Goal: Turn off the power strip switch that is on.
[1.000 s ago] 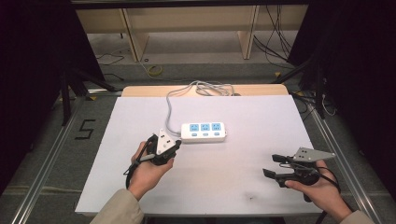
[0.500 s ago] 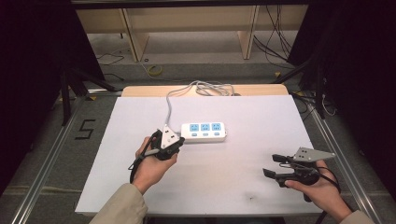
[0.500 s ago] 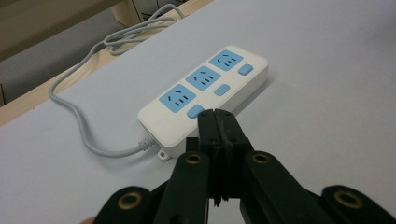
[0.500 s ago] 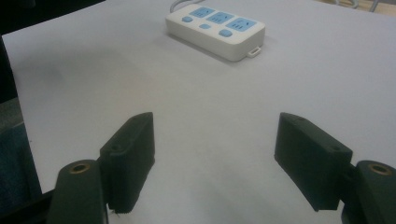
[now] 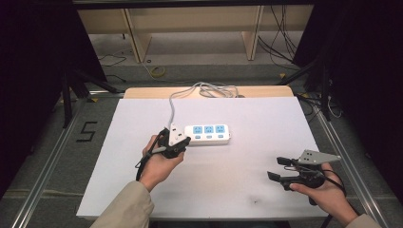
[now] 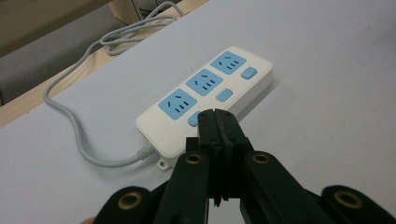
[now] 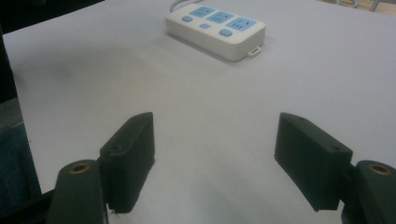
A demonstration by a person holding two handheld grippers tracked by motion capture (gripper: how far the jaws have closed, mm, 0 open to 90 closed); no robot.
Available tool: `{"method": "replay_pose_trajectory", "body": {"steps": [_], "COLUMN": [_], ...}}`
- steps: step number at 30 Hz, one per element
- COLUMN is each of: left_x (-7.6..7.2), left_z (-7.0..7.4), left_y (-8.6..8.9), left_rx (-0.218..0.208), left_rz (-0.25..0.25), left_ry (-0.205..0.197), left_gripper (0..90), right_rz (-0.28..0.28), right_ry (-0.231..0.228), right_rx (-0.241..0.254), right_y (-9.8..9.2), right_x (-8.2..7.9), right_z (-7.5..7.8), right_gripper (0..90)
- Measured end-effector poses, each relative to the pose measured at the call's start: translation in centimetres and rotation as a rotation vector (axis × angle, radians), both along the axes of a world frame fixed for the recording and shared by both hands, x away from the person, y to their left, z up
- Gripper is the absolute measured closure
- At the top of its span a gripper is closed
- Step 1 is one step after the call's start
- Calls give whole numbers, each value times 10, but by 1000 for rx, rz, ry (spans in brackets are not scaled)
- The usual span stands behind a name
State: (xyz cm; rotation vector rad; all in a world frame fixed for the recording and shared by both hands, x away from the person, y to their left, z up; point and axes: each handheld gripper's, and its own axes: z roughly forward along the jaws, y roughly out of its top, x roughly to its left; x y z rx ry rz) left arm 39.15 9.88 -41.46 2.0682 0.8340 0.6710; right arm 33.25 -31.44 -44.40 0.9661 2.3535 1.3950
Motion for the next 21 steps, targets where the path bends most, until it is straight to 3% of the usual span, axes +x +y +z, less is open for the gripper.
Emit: {"method": "replay_pose_trajectory", "body": {"steps": [21], "left_x": [16], "left_z": [1], "left_y": [-13], "left_rx": [-1], "left_rz": [0], "left_ry": [3], "left_gripper": [897], "right_rz": [-1], "right_ry": [2], "right_rx": [-5], "right_y": [-1], "right_x": [0], "right_z": [0], "right_gripper": [292]}}
